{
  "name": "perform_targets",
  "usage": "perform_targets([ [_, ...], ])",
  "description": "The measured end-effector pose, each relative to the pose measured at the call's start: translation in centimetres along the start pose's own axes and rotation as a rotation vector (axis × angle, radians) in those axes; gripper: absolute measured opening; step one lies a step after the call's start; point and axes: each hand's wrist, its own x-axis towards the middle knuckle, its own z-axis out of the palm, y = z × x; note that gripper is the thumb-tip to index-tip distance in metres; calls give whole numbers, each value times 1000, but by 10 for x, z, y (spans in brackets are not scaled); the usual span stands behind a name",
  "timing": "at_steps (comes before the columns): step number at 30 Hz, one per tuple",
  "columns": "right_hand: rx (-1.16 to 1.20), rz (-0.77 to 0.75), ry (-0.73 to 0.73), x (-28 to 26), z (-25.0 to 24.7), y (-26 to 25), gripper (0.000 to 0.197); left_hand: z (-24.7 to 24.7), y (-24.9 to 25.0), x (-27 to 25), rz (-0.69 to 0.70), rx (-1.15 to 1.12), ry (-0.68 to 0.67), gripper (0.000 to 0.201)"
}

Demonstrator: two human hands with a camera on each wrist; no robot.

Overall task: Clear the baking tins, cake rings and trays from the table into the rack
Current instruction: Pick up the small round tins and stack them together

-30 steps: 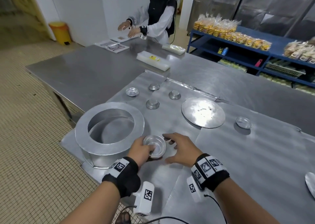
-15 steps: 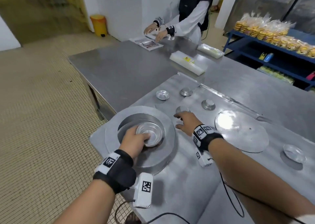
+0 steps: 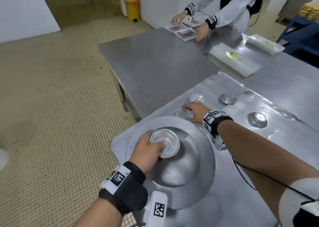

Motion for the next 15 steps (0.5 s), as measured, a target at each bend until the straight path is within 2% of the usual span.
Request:
perform_targets([
  [2,-51,-54,-18,15,6,2,66,0,0,5,1,9,-4,21],
  [6,-137,-114,-28,29,13,4,45,1,0,13,-21,-1,-3,22],
  [10,-74,-75,18,26,15,8,49,3,-2,19,-46,-29,3,29],
  [15,-5,-52,99,6,6,7,52,11,-6,18,-64,-60,-4,23],
])
